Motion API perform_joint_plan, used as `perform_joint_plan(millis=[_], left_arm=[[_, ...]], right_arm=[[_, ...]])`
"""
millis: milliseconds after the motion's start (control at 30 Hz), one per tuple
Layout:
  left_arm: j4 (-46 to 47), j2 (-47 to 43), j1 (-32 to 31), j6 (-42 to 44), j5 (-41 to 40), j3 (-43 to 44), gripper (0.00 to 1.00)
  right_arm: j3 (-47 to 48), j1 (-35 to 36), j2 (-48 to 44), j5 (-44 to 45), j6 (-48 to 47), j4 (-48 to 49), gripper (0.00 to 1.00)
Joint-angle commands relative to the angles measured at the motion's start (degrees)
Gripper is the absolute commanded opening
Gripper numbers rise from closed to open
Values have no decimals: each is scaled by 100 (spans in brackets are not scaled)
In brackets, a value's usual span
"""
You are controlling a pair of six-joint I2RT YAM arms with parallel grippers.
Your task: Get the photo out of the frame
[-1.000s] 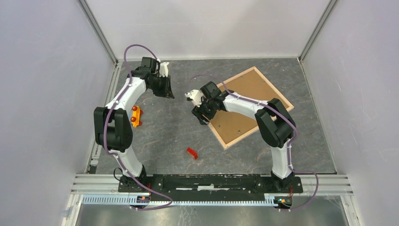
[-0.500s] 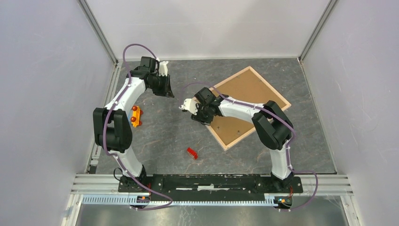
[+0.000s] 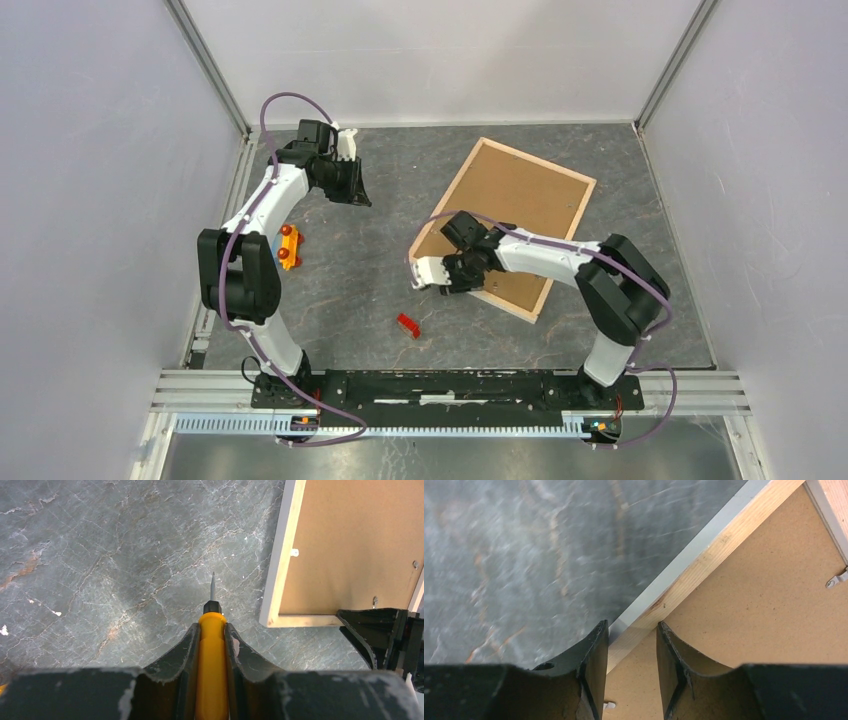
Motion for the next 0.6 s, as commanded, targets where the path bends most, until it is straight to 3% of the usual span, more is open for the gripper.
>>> perform_joint_plan(millis=[0,233,400,567], left_arm=[[148,-88,30,-193,173,249,2],[100,-86,5,-3,283,283,2],[-6,-106,-98,388,299,314,2],[-283,-133,-592,1161,154,363,2]], right_arm=[[-728,22,-241,-290,-1396,-1166,23],[-1252,-120,-1034,-36,-2075,-1170,27],[-834,-671,-1471,-482,-1035,-1008,42],[-203,-1866,-1651,-1201,474,-861,61]])
